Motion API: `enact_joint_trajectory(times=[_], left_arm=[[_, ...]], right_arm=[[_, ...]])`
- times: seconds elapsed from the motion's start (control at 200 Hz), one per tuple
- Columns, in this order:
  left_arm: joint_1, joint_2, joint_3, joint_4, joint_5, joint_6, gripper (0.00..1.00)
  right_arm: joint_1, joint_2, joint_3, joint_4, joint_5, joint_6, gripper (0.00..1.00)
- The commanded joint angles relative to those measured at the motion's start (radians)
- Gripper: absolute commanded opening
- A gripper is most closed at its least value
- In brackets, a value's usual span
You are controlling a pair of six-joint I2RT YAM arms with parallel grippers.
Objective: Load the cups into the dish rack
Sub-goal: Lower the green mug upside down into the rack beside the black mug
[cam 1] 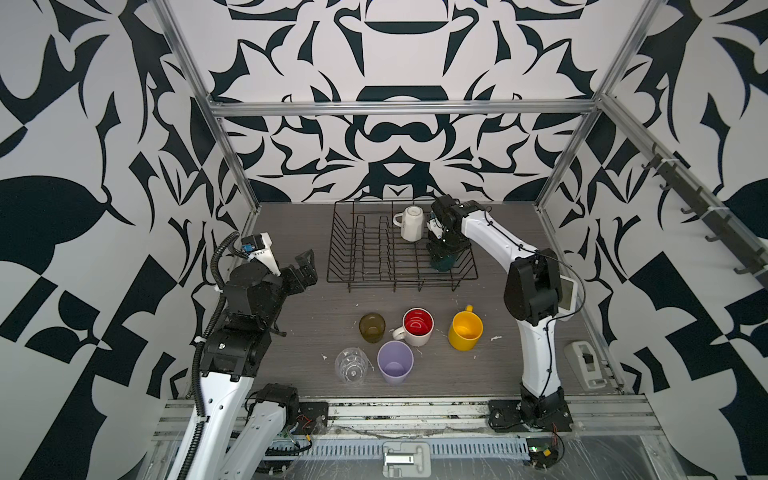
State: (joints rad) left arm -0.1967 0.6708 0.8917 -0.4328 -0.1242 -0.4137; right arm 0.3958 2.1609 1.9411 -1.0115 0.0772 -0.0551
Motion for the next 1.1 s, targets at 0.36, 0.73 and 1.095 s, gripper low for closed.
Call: enact_joint_trajectory(times=[0.36,0.73,1.095], left_arm=[[0.002,-0.017,0.018,-0.012,-0.007,0.01,0.99],[0.002,-0.022,0.015,-0.015,-0.009,0.012,0.99],[0.002,-0.029,0.013,-0.018,-0.011,0.013,0.99]], right_arm=[[-0.004,-0.02,0.094,0.013,-0.005,0.011,0.85],[-0.003,0.005,0.11,-0.014,-0.01,0.011,0.85],[-0.003,0.006,0.097,-0.024,-0.007,0.012,0.86]])
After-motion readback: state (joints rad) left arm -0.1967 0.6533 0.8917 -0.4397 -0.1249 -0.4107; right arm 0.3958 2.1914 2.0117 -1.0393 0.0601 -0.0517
